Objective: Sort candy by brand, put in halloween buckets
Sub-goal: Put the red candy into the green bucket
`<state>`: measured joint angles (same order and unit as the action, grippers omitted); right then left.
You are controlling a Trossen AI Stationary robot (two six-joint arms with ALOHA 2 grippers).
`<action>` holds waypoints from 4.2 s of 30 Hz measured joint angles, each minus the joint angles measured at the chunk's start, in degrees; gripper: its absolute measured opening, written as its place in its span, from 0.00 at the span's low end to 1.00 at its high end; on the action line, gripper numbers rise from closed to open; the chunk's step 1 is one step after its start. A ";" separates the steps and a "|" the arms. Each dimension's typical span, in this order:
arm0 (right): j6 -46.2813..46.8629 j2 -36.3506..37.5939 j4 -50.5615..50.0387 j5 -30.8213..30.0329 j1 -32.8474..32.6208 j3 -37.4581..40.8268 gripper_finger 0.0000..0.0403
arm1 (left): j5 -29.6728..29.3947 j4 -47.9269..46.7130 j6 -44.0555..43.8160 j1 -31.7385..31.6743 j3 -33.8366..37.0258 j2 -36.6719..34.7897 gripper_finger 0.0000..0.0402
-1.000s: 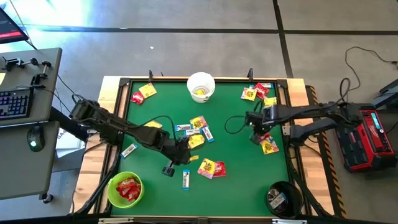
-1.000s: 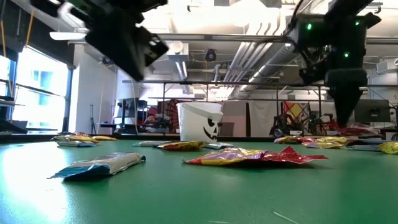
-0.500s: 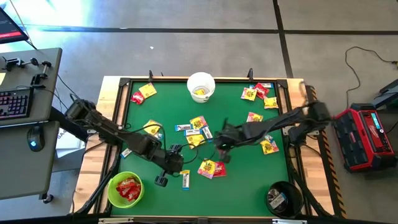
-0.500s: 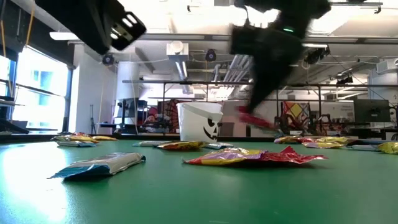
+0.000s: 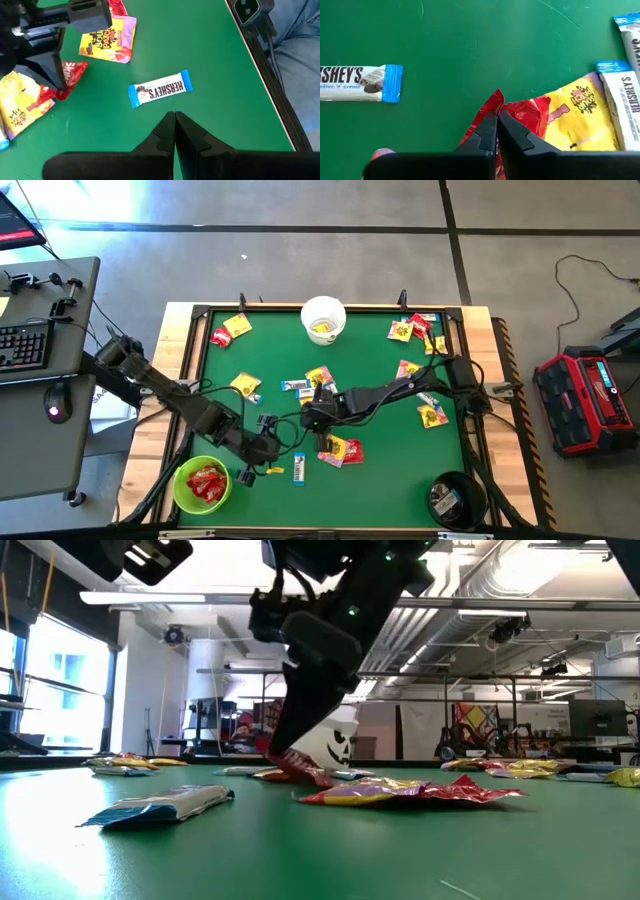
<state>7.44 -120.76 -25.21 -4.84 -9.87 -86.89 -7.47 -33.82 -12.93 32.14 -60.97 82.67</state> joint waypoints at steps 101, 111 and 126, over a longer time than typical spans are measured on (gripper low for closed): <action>18.01 45.72 23.61 -30.36 -9.75 52.13 0.00 | -6.68 2.96 9.14 -11.65 -1.39 7.16 0.00; 17.77 45.72 23.61 -31.45 -9.75 52.13 0.00 | -6.88 -17.75 1.12 -1.52 -12.49 2.01 0.00; 17.57 45.72 23.54 -31.43 -9.66 52.13 0.00 | 4.74 -34.03 -38.68 16.96 -20.27 -1.38 0.00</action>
<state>25.02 -75.05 -1.67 -36.27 -19.53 -34.76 -2.73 -67.85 -51.61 49.10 -81.24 81.30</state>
